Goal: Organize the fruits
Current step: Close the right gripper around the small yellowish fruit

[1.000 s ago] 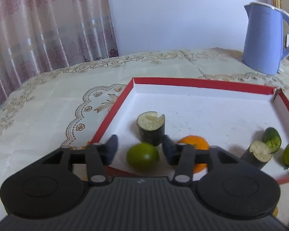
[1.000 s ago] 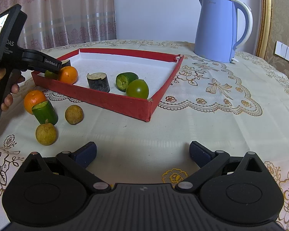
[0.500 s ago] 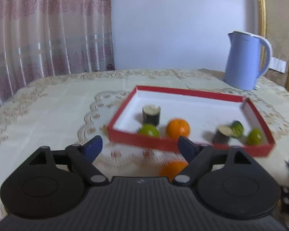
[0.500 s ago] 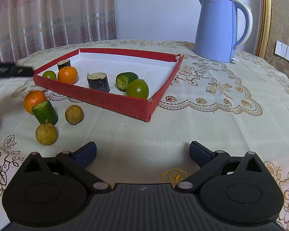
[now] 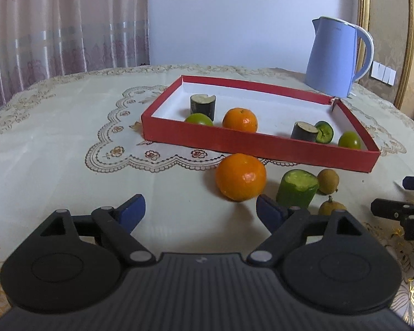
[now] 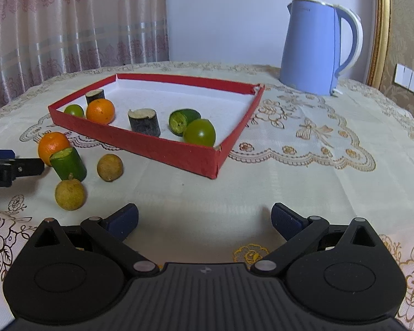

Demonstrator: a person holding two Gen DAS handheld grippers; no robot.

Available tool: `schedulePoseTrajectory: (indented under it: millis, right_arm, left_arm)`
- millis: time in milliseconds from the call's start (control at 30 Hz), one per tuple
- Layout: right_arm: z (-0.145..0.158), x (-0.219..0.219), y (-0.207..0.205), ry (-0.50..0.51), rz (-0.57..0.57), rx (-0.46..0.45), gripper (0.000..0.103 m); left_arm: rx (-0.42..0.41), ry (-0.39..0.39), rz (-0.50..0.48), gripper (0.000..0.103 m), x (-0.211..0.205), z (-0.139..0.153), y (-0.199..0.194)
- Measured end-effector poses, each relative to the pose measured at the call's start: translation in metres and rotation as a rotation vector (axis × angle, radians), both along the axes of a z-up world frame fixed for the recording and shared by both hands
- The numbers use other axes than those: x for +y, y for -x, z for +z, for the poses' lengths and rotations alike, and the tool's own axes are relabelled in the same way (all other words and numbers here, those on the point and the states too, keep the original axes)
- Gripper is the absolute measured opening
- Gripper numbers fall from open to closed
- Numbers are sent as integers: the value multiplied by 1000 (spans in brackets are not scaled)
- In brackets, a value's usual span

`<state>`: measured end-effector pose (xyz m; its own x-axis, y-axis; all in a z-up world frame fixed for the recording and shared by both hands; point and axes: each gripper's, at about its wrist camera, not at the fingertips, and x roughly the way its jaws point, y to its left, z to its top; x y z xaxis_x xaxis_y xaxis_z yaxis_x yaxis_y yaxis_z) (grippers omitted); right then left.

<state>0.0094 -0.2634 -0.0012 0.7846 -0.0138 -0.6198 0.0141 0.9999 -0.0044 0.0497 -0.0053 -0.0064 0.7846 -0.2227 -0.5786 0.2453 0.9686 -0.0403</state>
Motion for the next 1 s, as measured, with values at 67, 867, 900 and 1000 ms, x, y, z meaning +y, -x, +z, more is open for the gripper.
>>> schedulePoseTrajectory:
  millis: [67, 867, 900, 1000]
  right_arm:
    - [2, 0, 0, -34, -5, -19, 103]
    - [8, 59, -38, 33, 128, -55, 83]
    - [7, 62, -40, 40, 131, -47, 73]
    - [6, 62, -46, 12, 140, -28, 63]
  left_arm:
    - [5, 1, 3, 86, 1, -1, 0]
    - [30, -24, -15, 95, -6, -4, -4]
    - [31, -28, -16, 96, -7, -4, -5]
    - [32, -29, -17, 97, -7, -5, -5]
